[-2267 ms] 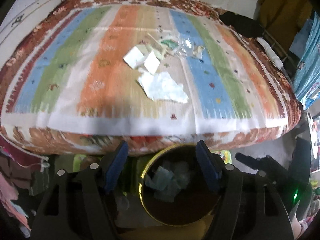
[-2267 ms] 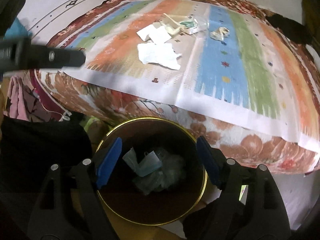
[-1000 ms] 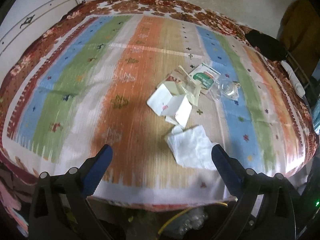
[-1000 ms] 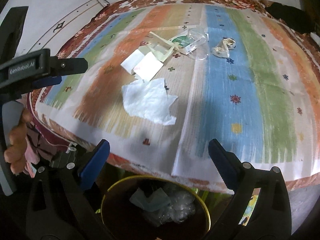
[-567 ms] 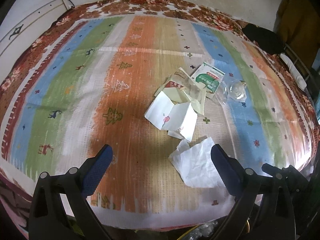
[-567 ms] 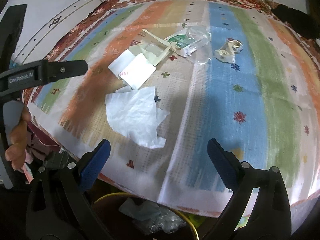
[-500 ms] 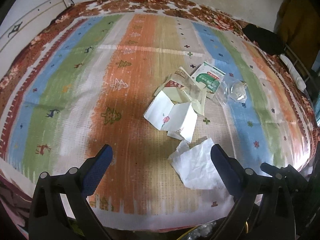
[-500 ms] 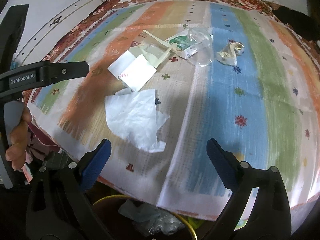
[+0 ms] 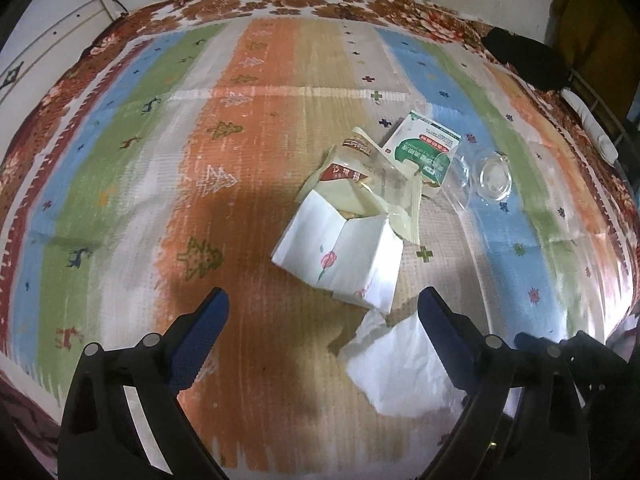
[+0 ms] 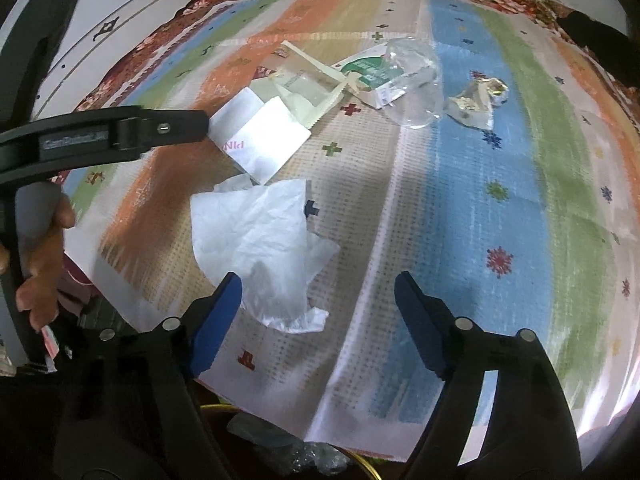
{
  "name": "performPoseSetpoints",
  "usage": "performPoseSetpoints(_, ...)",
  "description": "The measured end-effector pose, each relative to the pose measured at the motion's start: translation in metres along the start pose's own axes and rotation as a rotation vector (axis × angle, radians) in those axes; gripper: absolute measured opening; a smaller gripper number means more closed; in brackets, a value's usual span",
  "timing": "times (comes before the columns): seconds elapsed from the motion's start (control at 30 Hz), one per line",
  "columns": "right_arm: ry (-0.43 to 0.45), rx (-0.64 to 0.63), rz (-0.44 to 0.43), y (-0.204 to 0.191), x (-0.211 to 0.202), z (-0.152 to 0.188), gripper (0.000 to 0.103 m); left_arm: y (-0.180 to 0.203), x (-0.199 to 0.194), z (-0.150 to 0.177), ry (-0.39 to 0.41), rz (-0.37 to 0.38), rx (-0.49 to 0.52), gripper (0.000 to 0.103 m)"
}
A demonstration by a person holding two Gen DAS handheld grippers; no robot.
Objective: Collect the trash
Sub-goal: 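Grasp the crumpled white tissue with the right tool while the left tool grasps the folded white tissue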
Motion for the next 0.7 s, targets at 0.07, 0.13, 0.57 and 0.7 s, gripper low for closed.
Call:
performPoseSetpoints(0.07, -0.007, -0.005, -0.01, -0.003, 0.004, -0.001, 0.065, 0.003, 0.007, -0.004, -0.004, 0.005, 0.01, 0.093)
performPoseSetpoints(0.13, -0.02, -0.007, -0.027, -0.006, 0.009, -0.002, 0.061, 0.005, 0.013, -0.007, -0.011, 0.006, 0.016, 0.093)
performPoseSetpoints(0.57, -0.049, 0.017, -0.017, -0.006, 0.021, 0.0, 0.031, 0.009, 0.044, -0.012, -0.07, 0.007, 0.057, 0.087)
performPoseSetpoints(0.7, -0.053, 0.008, -0.015, -0.007, 0.022, 0.001, 0.025, 0.011, 0.05, -0.014, -0.09, 0.005, 0.058, 0.079)
Point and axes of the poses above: each gripper's, at about its wrist camera, not at the fingertips, and x roughly the way its jaws point, y to its right, z to its underside, the point moved 1 cm from there along x, roughly the way its jaws point, and after that the axes turned 6 degrees about z, right-handed, at the moved point
